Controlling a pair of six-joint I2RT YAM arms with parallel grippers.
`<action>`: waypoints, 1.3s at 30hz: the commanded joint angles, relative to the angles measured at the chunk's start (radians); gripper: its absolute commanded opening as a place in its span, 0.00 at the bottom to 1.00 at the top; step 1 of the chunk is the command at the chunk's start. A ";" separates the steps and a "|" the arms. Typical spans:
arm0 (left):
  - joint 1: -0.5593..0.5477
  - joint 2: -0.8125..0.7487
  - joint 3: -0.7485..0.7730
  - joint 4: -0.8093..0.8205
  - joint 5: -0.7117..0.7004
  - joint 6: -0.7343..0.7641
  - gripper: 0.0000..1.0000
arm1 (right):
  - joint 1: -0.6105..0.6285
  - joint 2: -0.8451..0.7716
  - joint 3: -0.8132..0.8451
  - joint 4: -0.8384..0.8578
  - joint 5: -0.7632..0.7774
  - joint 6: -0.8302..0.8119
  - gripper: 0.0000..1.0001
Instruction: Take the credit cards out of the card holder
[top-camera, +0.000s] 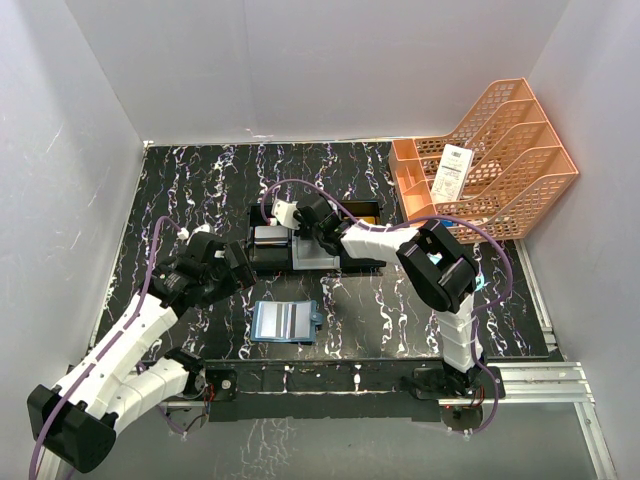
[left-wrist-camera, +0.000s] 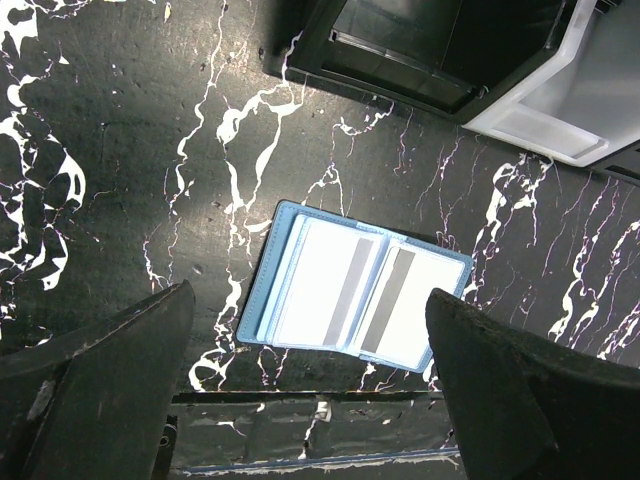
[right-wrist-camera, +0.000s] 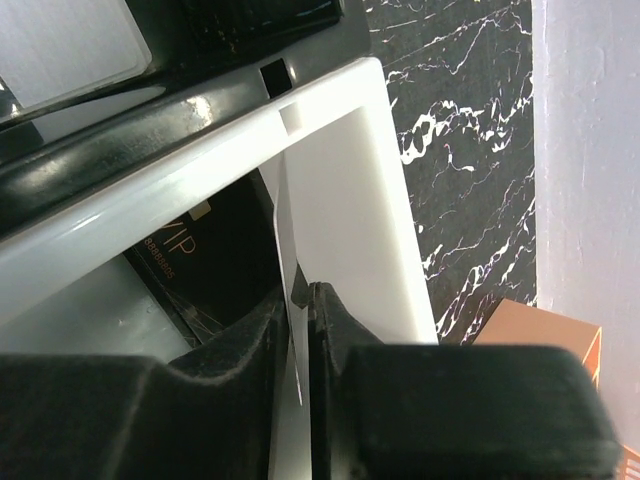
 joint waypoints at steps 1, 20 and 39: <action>0.005 -0.009 0.017 -0.015 0.020 -0.001 0.99 | -0.006 -0.018 0.033 0.013 -0.013 -0.001 0.13; 0.005 0.005 0.002 0.013 0.080 0.005 0.99 | -0.009 -0.044 0.078 -0.078 -0.100 0.074 0.45; 0.005 -0.021 -0.061 0.157 0.277 0.023 0.99 | -0.023 -0.626 -0.281 -0.033 -0.328 1.186 0.72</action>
